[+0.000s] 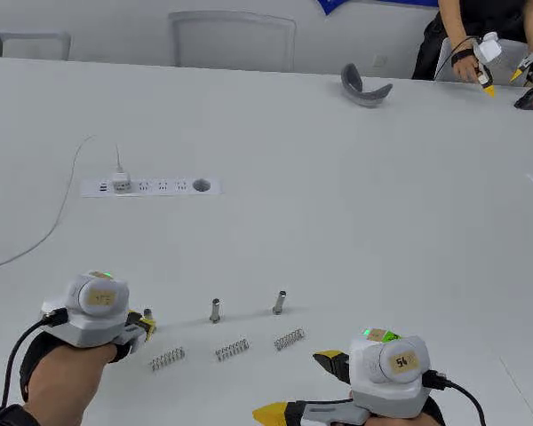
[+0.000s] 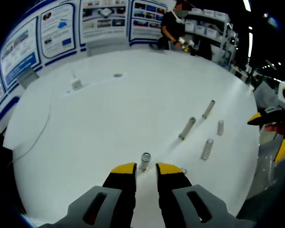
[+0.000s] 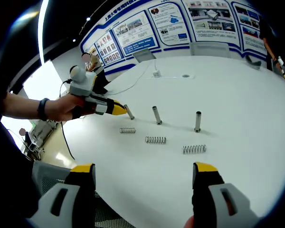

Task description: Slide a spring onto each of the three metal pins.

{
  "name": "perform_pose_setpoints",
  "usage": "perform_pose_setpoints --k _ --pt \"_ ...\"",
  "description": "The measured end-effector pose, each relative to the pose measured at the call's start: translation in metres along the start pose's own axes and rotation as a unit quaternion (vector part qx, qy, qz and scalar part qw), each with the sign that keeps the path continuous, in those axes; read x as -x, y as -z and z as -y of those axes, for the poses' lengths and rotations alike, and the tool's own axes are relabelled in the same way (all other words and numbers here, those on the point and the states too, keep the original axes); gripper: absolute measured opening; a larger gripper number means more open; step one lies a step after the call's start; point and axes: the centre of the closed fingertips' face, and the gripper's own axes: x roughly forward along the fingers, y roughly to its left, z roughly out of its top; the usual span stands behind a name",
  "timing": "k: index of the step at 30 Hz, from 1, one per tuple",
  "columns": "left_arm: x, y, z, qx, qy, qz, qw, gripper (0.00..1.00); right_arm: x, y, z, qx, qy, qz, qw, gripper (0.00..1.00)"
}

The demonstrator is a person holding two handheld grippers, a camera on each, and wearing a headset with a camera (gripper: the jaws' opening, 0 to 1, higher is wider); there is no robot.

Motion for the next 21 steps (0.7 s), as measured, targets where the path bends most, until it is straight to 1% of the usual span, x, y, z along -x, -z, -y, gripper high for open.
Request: perform_pose_setpoints --k 3,7,13,15,18,21 --pt "0.003 0.004 -0.001 0.011 0.001 -0.003 0.9999 0.22 0.0 0.001 0.0 0.0 0.0 -0.001 1.0 0.85" --pt "0.007 0.008 -0.003 0.013 0.001 -0.003 0.9999 0.23 0.0 0.002 0.0 0.0 0.0 -0.003 1.0 0.85" --pt "0.015 0.021 -0.005 0.024 0.003 -0.005 0.9997 0.26 -0.001 0.003 0.0 0.0 0.0 -0.004 1.0 0.85" --pt "0.018 0.025 -0.006 0.029 0.003 -0.002 0.9996 0.28 -0.002 0.003 0.0 0.001 -0.001 -0.004 1.0 0.85" --pt "0.023 0.03 -0.004 0.039 0.009 0.004 0.9992 0.31 -0.003 0.004 0.0 0.003 -0.001 -0.005 1.0 0.85" --pt "0.027 0.034 -0.003 0.038 0.014 0.008 0.9991 0.33 -0.005 0.004 0.0 0.005 -0.002 -0.006 1.0 0.85"
